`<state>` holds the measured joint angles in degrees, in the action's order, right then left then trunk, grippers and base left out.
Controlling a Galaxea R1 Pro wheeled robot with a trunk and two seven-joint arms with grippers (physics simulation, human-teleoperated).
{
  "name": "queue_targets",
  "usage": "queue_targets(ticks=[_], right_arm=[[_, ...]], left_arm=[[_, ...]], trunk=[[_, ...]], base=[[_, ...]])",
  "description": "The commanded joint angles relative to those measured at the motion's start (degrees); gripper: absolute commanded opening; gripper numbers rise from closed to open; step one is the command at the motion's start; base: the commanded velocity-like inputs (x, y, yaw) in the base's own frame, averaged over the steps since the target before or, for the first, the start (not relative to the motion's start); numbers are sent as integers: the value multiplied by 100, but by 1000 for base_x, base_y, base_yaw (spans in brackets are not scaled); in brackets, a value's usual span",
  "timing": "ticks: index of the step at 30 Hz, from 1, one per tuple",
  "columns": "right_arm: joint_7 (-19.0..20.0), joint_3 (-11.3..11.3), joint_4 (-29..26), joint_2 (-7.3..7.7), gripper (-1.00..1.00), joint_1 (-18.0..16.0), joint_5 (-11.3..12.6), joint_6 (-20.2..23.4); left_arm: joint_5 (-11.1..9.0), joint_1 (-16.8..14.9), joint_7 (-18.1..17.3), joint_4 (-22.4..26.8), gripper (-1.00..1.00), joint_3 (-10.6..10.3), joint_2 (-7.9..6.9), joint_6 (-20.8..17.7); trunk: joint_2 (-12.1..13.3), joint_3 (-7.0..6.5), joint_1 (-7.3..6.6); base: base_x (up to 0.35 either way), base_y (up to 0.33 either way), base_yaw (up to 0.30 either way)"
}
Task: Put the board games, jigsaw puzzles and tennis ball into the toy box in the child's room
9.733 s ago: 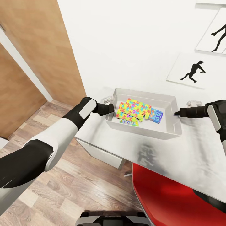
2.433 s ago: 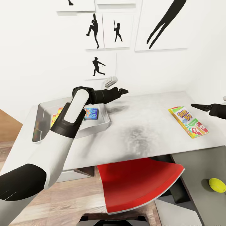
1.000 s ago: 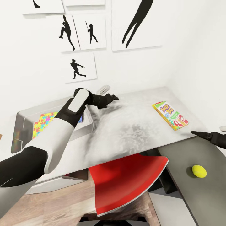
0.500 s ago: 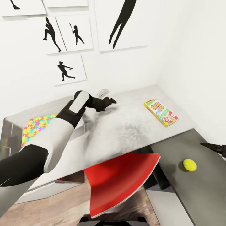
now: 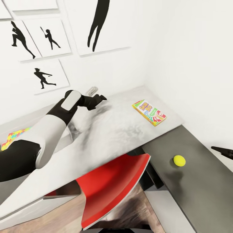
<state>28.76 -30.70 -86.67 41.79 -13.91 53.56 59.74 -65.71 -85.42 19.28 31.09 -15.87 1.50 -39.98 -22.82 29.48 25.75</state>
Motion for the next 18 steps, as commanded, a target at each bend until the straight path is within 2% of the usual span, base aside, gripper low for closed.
queue_targets(ticks=[1,4,6,13,16,18], right_arm=[[51,-11,3,-4,100,-9,-53,26],[37,-5,14,-27,100,-16,-69,26],[18,14,35,-94,100,-35,-77,26],[-63,225,128,-497,100,-92,-197,-168],[-140,503,150,-630,100,-159,-317,-241],[-288,842,165,-752,100,-326,-456,-269]], left_arm=[[-64,-14,29,-14,100,-21,-22,33],[-66,-29,-38,-50,100,-31,-31,90],[-72,-37,-70,-61,100,-48,-2,96],[-79,-48,-20,146,100,-77,349,-330],[-101,-33,5,400,100,-74,426,-538],[-113,-22,15,613,100,-60,444,-643]], trunk=[[-10,7,3],[-10,4,3],[-10,3,3],[-10,1,3],[-10,1,3],[-10,1,3]], base=[[0,0,-273],[0,0,-205],[0,0,-118],[0,0,-48],[0,0,-14],[0,0,-8]])
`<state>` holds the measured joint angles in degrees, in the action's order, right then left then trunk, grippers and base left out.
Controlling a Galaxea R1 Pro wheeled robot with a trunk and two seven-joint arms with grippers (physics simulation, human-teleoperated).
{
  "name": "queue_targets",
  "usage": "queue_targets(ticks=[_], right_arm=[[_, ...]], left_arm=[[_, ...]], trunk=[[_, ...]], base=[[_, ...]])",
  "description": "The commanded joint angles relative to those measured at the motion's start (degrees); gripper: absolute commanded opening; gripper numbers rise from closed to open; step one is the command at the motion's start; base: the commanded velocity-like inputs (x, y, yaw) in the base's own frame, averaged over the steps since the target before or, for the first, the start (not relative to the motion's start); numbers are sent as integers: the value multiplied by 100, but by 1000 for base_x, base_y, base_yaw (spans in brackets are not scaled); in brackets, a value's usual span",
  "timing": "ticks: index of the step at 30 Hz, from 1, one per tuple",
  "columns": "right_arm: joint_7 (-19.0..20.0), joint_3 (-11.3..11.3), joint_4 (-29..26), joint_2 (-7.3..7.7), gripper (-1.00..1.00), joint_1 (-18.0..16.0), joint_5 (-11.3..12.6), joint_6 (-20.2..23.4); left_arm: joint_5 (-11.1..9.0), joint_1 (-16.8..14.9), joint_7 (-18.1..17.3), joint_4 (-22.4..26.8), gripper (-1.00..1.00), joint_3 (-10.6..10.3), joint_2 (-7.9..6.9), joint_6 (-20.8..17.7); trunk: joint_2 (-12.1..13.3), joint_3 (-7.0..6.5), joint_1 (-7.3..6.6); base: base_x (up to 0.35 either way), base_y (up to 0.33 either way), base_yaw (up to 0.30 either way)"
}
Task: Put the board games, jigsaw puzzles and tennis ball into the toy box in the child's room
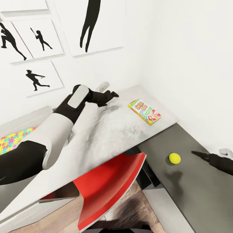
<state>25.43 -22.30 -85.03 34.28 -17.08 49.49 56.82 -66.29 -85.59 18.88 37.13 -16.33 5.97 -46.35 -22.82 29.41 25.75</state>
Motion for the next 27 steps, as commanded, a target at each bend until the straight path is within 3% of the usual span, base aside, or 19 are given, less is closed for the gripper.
queue_targets(ticks=[1,6,7,8,10,20,27], right_arm=[[-68,199,8,-71,100,-119,-134,20],[-877,1070,177,-409,100,-650,-484,22],[-877,1070,177,-409,100,-650,-484,22],[-1163,1259,238,-530,100,-805,-558,25],[-1366,1381,284,-621,100,-913,-604,26],[-1883,1562,548,-786,100,-1487,-676,12],[-2362,1577,545,-954,100,-1663,-687,-29]], left_arm=[[-59,0,58,102,100,-7,3,-53],[-71,11,68,412,100,8,29,-218],[-71,11,68,412,100,8,29,-218],[-76,11,69,468,100,11,38,-253],[-81,5,70,503,100,13,43,-299],[-182,-23,72,566,100,13,30,-409],[-204,-40,72,574,100,9,20,-424]], trunk=[[-10,8,3],[-10,8,3],[-10,8,3],[-10,8,3],[-10,8,3],[-10,8,3],[-10,8,3]], base=[[0,0,-6],[0,0,-3],[0,0,-2],[0,0,-1],[0,0,0],[0,0,0],[0,0,0]])
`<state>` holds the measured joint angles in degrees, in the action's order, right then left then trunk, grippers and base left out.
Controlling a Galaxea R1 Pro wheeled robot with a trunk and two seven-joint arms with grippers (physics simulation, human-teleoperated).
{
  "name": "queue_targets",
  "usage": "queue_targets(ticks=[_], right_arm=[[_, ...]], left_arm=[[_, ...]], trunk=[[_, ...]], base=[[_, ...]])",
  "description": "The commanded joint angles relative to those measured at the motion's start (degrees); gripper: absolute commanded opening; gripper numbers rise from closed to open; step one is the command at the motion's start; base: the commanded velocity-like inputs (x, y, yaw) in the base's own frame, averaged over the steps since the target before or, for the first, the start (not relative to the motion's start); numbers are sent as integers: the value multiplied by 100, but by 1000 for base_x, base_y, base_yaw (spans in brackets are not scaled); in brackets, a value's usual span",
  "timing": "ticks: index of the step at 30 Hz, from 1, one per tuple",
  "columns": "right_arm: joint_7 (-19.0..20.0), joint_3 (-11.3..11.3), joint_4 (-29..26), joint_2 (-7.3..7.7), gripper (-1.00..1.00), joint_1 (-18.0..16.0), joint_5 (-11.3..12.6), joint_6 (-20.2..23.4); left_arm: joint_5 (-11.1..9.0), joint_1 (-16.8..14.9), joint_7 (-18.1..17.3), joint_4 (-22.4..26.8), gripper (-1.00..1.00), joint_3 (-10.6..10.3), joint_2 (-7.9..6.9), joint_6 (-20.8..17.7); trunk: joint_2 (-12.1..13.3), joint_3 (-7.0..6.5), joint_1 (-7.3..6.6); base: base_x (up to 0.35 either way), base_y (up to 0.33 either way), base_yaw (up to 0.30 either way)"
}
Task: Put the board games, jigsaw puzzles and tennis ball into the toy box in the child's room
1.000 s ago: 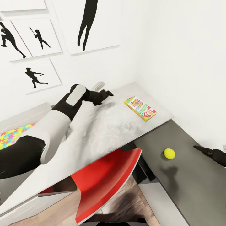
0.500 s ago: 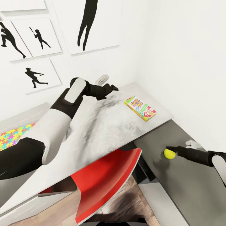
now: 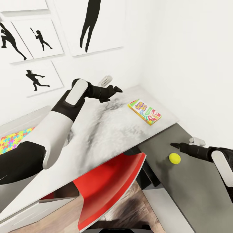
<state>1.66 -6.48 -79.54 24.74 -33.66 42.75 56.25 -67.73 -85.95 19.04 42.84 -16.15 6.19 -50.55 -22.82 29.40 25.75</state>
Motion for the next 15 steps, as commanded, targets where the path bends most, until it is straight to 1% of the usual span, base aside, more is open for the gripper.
queue_targets(ticks=[1,8,15], right_arm=[[-31,-7,-19,-22,100,-14,-15,24],[-289,-23,-99,-86,100,-42,-25,13],[-728,-26,-139,-108,100,-17,-29,-43]], left_arm=[[-61,-6,56,4,100,-11,-7,-4],[-64,2,56,0,100,-12,-30,-7],[-65,5,56,-3,100,-11,-38,-7]], trunk=[[-10,9,3],[-10,9,3],[-10,9,3]], base=[[0,0,0],[0,0,0],[0,0,0]])
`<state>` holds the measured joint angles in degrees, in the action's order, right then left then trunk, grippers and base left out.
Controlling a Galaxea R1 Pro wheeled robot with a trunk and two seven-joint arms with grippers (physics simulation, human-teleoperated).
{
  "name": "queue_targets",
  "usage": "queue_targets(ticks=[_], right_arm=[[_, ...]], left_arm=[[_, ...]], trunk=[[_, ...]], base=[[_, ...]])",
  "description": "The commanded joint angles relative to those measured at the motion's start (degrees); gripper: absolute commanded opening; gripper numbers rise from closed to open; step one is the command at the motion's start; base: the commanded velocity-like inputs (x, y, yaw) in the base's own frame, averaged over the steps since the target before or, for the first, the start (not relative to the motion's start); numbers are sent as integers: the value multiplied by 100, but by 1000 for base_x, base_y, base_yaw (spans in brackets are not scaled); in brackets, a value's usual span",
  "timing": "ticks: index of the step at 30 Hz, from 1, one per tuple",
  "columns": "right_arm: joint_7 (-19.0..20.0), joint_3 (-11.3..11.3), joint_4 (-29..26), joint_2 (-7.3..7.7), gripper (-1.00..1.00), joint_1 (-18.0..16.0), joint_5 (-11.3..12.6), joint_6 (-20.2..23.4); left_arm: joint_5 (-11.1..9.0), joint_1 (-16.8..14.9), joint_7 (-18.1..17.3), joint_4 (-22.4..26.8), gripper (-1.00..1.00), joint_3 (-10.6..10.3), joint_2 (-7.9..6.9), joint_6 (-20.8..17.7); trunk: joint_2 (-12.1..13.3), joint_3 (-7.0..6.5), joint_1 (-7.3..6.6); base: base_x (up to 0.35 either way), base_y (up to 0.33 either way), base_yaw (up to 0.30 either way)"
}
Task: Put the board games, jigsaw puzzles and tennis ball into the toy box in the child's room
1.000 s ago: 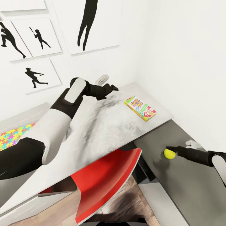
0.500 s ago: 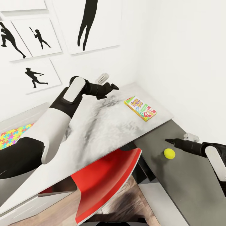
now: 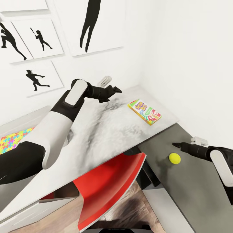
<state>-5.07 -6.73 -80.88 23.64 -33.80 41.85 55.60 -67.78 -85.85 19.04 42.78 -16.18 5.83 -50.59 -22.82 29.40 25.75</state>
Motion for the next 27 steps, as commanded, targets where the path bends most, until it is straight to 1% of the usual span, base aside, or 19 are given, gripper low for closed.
queue_targets(ticks=[1,3,7,11,22,27], right_arm=[[-103,8,1,-2,100,9,61,-8],[-141,16,8,-11,100,20,62,-46],[-229,37,20,-115,100,51,52,-165],[-257,43,14,-168,100,69,22,-201],[-286,66,43,-242,100,105,-144,-229],[-279,124,233,-254,100,104,-180,-244]], left_arm=[[-62,-4,56,3,100,-8,-2,-3],[-62,-4,56,3,100,-8,-2,-3],[-61,-3,56,3,100,-3,-2,0],[-61,-4,56,3,100,-1,-3,2],[-60,-10,51,3,100,-5,-4,5],[-60,-11,48,0,100,-7,-9,5]], trunk=[[-10,9,3],[-10,9,3],[-10,9,3],[-10,9,3],[-10,9,3],[-10,9,3]], base=[[0,0,0],[0,0,0],[0,0,0],[0,0,0],[0,0,0],[0,0,0]])
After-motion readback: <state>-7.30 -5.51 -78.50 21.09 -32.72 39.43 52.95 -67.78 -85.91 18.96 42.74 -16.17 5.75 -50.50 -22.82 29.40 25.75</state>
